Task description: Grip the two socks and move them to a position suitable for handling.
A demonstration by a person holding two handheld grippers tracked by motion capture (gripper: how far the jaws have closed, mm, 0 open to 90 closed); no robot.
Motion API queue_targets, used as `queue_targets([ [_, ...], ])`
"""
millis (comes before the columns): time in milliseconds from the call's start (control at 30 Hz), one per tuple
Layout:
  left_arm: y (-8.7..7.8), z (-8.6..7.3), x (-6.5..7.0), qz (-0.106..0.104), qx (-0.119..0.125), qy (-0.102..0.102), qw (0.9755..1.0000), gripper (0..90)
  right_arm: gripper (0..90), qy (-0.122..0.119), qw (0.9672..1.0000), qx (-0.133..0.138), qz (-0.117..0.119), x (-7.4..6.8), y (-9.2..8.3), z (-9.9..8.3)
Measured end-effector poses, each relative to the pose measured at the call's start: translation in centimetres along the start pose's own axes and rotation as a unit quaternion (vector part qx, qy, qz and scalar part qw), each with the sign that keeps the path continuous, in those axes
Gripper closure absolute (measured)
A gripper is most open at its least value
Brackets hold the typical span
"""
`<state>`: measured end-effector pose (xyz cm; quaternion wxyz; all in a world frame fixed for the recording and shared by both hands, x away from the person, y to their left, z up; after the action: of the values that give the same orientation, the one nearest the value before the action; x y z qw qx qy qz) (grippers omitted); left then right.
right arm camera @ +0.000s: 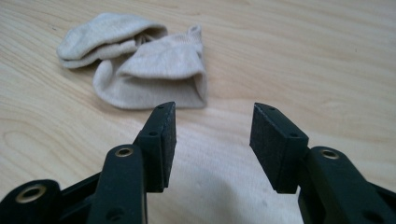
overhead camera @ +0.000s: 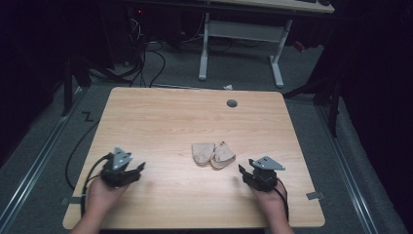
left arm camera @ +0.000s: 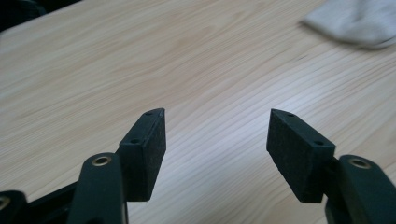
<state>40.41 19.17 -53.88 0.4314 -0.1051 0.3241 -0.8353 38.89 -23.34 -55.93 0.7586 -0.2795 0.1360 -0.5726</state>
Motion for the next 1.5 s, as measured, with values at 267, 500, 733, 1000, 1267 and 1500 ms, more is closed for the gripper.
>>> queue_targets([
  [267,-0.2,0.0,-1.2,-0.014,0.023,-0.045,0.9986,43.8,50.5,0.009,0.9998,-0.015,-0.009,0.0,0.2,-0.6],
  [500,-0.3,0.2,-0.3,-0.032,0.029,-0.055,0.9976,41.7,50.8,-0.001,0.9997,-0.023,-0.004,-0.5,0.1,-0.8],
  [733,-1.0,0.5,4.0,-0.054,0.021,-0.077,0.9953,36.6,49.6,-0.021,0.9995,-0.016,0.020,-1.6,0.5,0.0],
  [1000,1.7,0.6,9.5,-0.156,-0.023,-0.038,0.9868,33.3,53.0,-0.027,0.9990,-0.005,0.034,-2.7,0.5,0.7],
  [1267,1.4,0.2,9.2,-0.139,-0.011,-0.007,0.9902,43.0,50.9,-0.039,0.9985,0.020,0.033,-3.9,-0.2,2.1],
  [1500,1.8,-0.4,8.5,-0.121,-0.011,-0.007,0.9926,42.5,49.3,-0.052,0.9967,0.038,0.049,-5.8,-0.3,3.7],
])
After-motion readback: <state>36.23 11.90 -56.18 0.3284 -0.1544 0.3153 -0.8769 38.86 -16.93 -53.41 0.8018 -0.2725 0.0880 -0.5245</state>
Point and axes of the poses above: each handheld gripper's, and its own axes: y roughly forward along the jaws, z roughly out of its top, x roughly to its right, the point moved 8 cm from there along y, roughly forward along the jaws, and after that the axes turned 7 degrees about -z, right-handed, at the moved point
